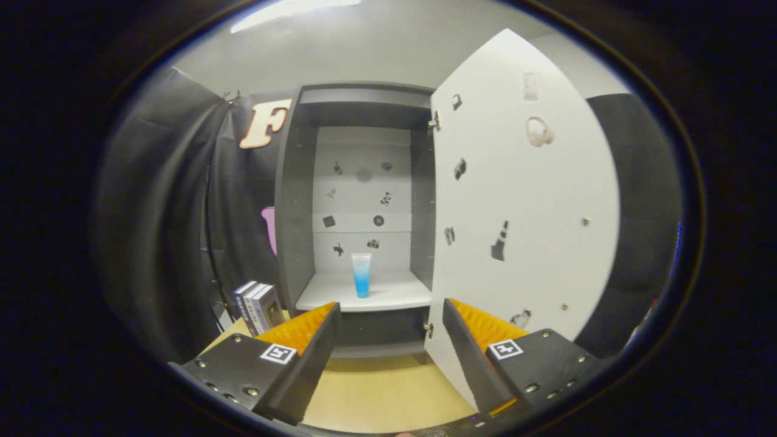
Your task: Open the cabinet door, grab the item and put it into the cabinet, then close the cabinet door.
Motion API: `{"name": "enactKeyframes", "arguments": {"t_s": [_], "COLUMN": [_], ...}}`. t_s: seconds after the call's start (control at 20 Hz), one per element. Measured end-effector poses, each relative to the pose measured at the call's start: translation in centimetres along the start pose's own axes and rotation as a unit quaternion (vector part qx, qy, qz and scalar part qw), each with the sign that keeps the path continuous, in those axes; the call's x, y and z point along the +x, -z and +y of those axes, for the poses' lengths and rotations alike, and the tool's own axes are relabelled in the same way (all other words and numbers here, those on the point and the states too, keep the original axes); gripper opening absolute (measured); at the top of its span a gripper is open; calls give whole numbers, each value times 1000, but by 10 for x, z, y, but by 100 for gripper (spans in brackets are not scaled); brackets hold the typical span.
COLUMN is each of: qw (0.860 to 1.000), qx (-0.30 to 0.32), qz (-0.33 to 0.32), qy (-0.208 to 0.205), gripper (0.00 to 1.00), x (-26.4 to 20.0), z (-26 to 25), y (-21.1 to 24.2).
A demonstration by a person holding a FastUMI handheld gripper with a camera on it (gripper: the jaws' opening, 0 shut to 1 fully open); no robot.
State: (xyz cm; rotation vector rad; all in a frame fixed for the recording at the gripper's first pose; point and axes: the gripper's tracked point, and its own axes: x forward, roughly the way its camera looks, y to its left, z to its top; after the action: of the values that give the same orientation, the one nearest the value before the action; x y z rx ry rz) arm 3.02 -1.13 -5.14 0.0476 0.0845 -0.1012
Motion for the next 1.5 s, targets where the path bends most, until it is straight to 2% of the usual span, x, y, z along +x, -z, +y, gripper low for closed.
{"name": "enactKeyframes", "arguments": {"t_s": [0.4, 0.55, 0.7, 0.95, 1.2, 1.5], "qw": [998, 997, 997, 998, 998, 995], "qx": [14, 16, 28, 43, 45, 47], "qz": [5, 3, 10, 24, 32, 37], "qy": [61, 78, 73, 35, -25, -82], "gripper": [99, 99, 99, 100, 100, 98], "x": [-66, -67, -57, -12, 24, 26], "z": [-120, -175, -220, -258, -246, -228], "y": [-1, -1, 2, 11, 10, 11]}}
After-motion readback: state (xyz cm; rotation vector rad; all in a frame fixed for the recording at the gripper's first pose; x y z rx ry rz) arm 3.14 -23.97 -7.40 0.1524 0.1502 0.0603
